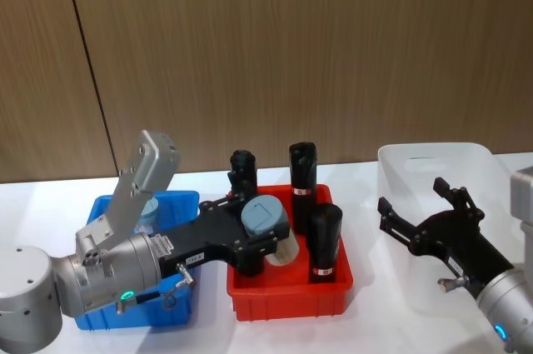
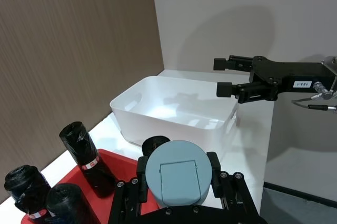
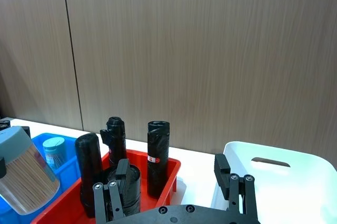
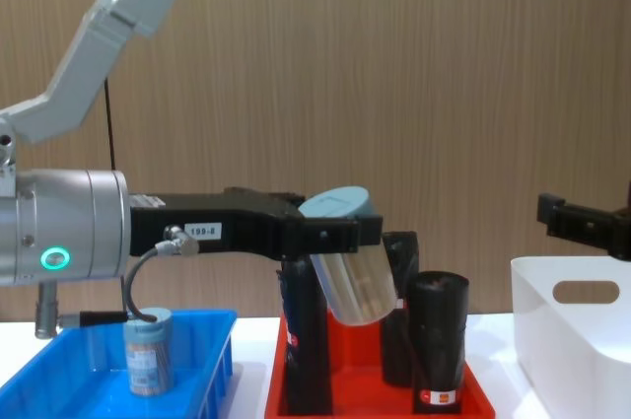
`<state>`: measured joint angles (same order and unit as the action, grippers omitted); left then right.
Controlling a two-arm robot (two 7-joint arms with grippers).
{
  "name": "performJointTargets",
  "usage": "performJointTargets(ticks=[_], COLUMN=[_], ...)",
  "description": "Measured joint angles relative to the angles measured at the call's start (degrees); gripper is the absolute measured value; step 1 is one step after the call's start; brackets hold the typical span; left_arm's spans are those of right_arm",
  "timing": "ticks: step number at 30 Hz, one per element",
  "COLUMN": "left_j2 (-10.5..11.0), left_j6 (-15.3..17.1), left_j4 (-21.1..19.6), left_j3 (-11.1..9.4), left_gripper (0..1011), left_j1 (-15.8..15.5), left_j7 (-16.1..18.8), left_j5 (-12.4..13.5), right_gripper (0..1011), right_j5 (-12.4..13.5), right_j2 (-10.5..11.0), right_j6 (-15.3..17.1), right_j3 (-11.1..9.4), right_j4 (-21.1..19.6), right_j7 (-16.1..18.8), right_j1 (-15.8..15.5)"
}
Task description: Pick the cotton swabs from the blue box and place them into the white box.
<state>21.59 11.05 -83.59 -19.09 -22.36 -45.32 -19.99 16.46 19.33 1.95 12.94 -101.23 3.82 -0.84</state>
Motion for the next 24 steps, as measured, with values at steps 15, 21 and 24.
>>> performJointTargets(ticks=[15,21,24], left_j2=[0.23,0.45,0.57], left_j6=[-2.72,-3.54,-3.87], left_j4=[1.99,2.64,2.92], left_j3=[0.11,0.12,0.12], left_gripper=[666,666,666], left_j1=[-0.26,-0.53,-0.68], left_j7=[-3.01,-4.58,-5.26], left_j5=[-4.02,-4.50,-4.60], right_gripper=[1002,1002,1002], right_j5=[0.00,0.00,0.00], right_j2=[0.00,0.00,0.00], right_j6=[0.00,0.00,0.00], right_j3=[0.00,0.00,0.00], right_j4=[0.00,0.00,0.00], right_j7=[0.00,0.00,0.00], right_j1=[0.00,0.00,0.00])
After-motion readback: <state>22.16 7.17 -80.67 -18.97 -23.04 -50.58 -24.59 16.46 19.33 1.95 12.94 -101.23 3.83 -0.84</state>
